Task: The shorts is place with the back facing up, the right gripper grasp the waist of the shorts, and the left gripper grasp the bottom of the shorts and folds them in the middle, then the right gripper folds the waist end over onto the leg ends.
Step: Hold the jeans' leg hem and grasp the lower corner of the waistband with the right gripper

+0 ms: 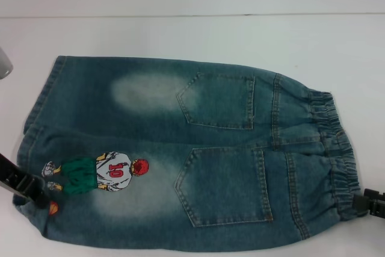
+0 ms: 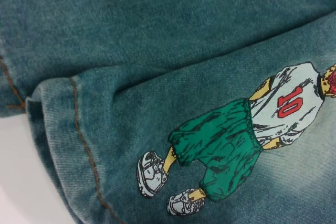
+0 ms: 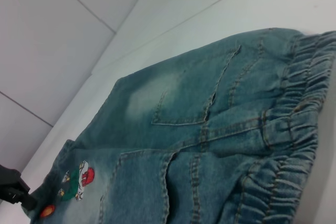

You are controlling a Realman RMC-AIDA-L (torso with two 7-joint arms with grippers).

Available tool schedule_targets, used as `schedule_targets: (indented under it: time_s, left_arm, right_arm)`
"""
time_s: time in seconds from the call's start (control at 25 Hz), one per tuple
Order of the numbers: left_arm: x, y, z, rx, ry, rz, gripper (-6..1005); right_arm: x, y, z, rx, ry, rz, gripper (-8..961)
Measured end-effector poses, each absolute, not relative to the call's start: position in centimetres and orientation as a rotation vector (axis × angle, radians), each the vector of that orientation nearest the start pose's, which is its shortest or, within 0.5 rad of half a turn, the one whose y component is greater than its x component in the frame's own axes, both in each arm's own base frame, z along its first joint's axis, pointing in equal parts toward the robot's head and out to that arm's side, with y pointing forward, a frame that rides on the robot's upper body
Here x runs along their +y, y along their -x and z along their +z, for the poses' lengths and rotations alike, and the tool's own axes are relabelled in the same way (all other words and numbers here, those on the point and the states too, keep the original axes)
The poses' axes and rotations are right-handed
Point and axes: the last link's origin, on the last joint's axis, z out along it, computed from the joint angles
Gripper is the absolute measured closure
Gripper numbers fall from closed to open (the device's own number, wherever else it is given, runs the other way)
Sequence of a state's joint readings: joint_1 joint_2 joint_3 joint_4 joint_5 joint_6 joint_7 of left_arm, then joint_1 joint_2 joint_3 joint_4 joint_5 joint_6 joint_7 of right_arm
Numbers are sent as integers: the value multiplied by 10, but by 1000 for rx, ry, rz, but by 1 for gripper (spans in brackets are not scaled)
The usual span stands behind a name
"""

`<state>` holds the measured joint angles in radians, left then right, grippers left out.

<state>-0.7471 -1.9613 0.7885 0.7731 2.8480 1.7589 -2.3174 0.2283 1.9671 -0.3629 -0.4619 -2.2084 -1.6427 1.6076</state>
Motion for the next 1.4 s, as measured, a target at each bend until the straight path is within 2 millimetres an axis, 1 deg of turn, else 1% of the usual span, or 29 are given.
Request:
schedule_targets:
  time_s: [0.36,0.92,1.4]
  left_arm:
    - [339,290,52,-1587,2522,634,948]
    - [341,291,53,-1572,2518,627,948]
    - [341,291,53,-1571,2519,627,948]
  right_arm:
    - [212,-385,29,1525,2298,738,285]
    - [209,-387,29,1549,2273,737,296]
    - [212,-384,24,1547,2298,733,304]
